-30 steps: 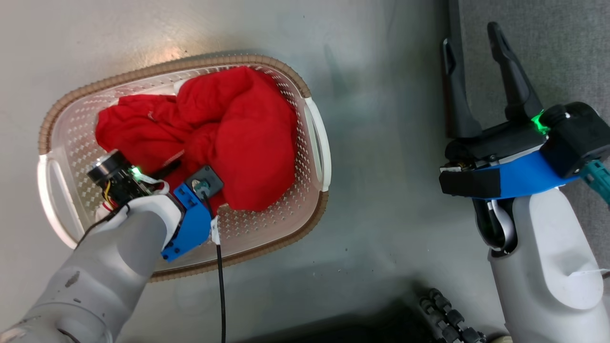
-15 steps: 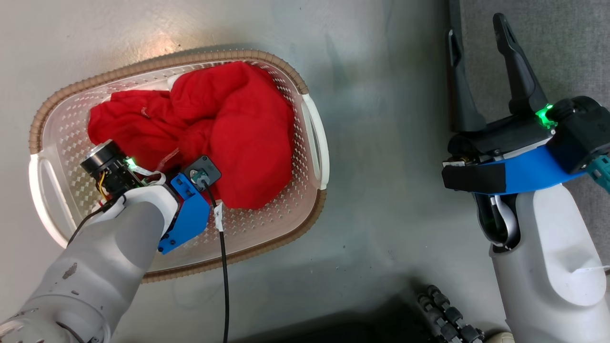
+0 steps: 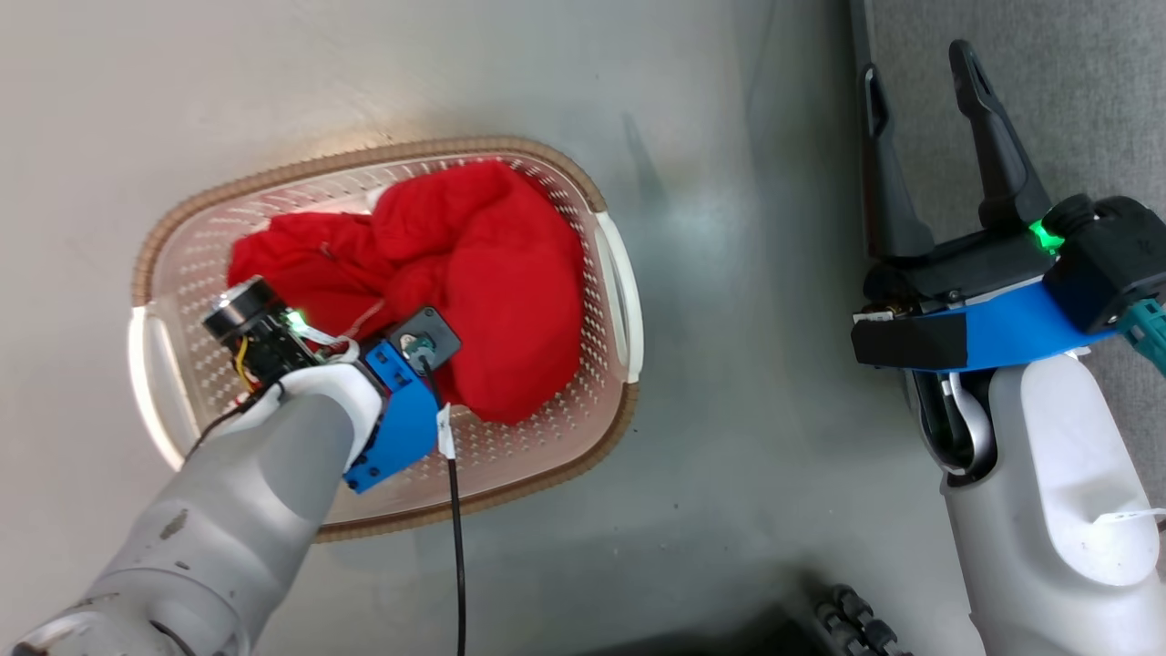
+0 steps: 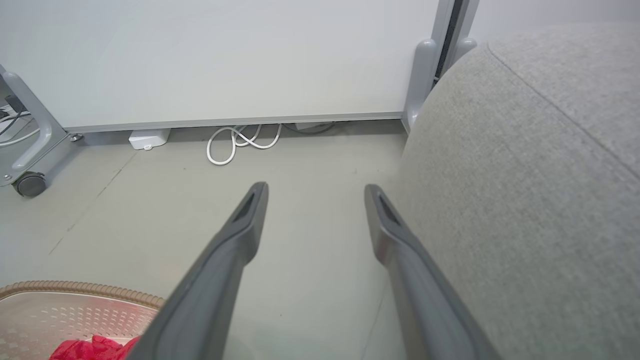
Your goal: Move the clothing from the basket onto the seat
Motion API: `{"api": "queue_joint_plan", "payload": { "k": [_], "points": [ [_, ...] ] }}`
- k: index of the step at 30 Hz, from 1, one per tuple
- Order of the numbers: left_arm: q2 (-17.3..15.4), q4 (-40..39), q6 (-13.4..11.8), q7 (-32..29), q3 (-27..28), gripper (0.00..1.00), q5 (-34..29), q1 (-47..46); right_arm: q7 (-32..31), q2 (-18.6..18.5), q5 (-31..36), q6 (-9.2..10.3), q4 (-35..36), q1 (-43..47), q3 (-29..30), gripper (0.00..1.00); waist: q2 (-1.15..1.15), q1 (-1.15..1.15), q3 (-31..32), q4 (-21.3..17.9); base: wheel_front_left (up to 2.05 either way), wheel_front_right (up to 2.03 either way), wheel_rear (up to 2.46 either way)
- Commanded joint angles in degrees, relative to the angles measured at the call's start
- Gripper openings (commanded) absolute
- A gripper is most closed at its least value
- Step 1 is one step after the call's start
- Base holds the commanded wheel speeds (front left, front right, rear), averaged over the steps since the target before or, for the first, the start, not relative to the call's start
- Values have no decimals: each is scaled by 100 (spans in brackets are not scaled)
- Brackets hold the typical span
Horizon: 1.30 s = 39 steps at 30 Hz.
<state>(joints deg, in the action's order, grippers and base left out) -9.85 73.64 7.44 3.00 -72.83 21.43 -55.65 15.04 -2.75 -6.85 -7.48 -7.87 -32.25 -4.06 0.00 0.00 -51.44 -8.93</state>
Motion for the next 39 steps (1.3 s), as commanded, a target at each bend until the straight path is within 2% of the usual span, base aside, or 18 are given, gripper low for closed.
{"api": "queue_joint_plan", "payload": {
  "k": [1, 19, 27, 31, 39],
  "points": [
    [30, -5, 4, 37, 0, 0, 32, 9, 22, -24, 26, -3, -8, 76, 23, 100, 0, 0, 118, 86, 0, 0, 0],
    [428, -72, 4, 998, 156, 0, 657, 391, 22, -43, 295, -3, -243, 465, 224, 100, 0, 0, 1317, 674, 0, 0, 0],
    [557, -324, 4, 1209, 381, 0, 932, 560, 22, -85, 334, -3, -335, 784, 338, 100, 0, 0, 1926, 906, 0, 0, 0],
    [550, -694, -52, 1227, 633, 0, 1060, 643, 22, -109, 329, -3, -379, 946, 378, 100, 0, 0, 2218, 999, 0, 0, 0],
    [249, -1830, -274, 1228, 1328, 0, 982, 982, 22, -105, 346, -3, -445, 1252, 437, 100, 0, 0, 2734, 1120, 0, 0, 0]
  ]
}}
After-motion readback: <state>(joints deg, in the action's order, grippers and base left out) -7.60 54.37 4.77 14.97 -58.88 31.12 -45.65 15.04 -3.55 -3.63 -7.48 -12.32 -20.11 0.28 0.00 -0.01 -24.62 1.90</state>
